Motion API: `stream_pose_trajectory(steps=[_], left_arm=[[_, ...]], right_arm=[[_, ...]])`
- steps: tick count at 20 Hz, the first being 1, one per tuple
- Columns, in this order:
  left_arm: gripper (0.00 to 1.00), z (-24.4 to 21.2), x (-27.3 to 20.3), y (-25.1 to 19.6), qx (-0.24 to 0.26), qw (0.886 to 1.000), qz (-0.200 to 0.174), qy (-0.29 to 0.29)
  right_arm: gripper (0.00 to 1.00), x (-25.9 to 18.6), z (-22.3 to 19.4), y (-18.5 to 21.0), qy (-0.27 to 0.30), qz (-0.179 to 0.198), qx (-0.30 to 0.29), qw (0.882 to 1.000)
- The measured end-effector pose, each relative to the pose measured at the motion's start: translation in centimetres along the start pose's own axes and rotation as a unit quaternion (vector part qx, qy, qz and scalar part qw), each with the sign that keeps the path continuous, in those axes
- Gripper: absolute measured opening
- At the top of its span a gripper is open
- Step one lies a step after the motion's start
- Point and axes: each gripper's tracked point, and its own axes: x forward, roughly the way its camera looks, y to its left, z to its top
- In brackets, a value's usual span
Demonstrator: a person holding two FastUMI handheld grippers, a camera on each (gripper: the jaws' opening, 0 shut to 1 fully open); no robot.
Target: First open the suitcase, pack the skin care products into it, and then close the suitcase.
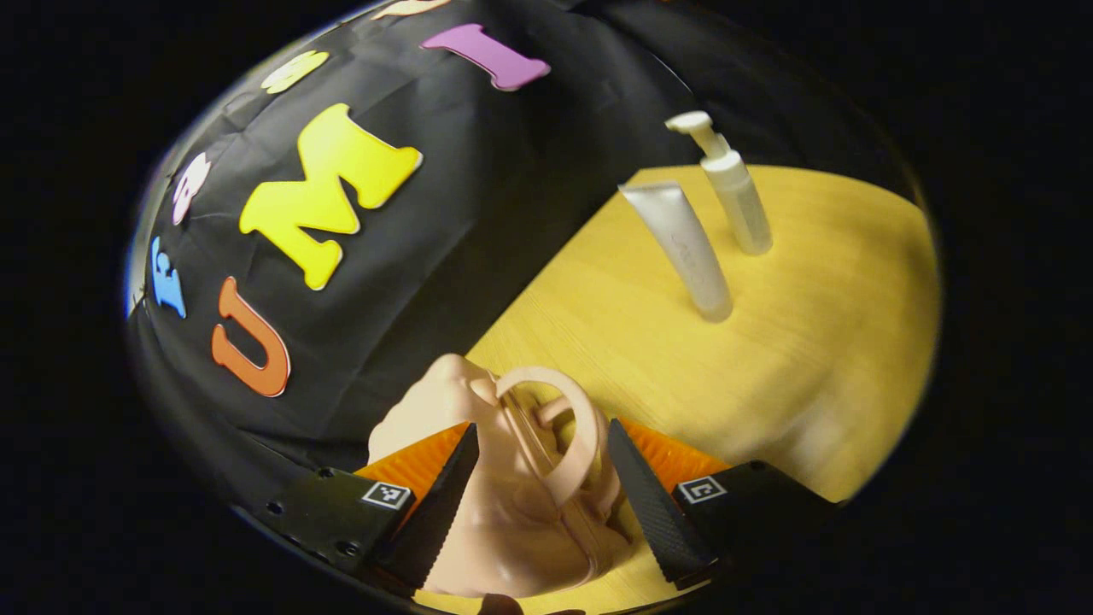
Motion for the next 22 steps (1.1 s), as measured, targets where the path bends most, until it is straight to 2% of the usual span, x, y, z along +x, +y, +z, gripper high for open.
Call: stream_pose_trajectory(steps=[4,10,12,13,14,15,16,18,19,22], left_arm=[[0.95,-0.1,0.7,-0.7,0.042,0.999,0.002,0.019],[0.78,-0.8,2.7,-0.8,0.059,0.997,0.0,0.056],[0.7,-1.3,3.3,-1.0,0.062,0.996,-0.002,0.066],[0.58,-1.5,3.5,-1.4,0.058,0.996,-0.011,0.071],[0.52,-1.5,3.6,-1.8,0.055,0.996,-0.016,0.073],[0.39,-1.4,3.5,-1.9,0.055,0.996,-0.016,0.074],[0.33,-1.0,3.5,-1.9,0.053,0.996,-0.018,0.07],[0.28,-0.6,3.1,-1.7,0.054,0.997,-0.012,0.056],[0.22,0.1,2.8,-1.2,0.052,0.998,-0.006,0.044],[0.14,0.7,1.5,1.2,0.016,0.999,0.01,0.026]], right_arm=[[0.8,0.4,-1.1,-2.3,0.015,-0.019,0.019,1.0],[0.8,0.3,-2.1,-3.0,0.025,-0.023,0.015,0.999],[0.8,-0.1,-2.3,-2.6,0.025,-0.019,0.01,0.999],[0.8,-0.3,-2.6,-2.4,0.028,-0.018,0.009,0.999],[0.8,-0.5,-2.8,-2.3,0.031,-0.017,0.01,0.999],[0.8,-0.9,-2.8,-2.2,0.031,-0.018,0.012,0.999],[0.8,-1.1,-2.7,-2.2,0.029,-0.02,0.013,0.999],[0.8,-1.5,-2.6,-2.1,0.026,-0.025,0.015,0.999],[0.8,-1.6,-2.7,-2.1,0.026,-0.026,0.017,0.999],[0.8,-1.7,-2.4,-1.5,0.023,-0.029,0.022,0.999]])
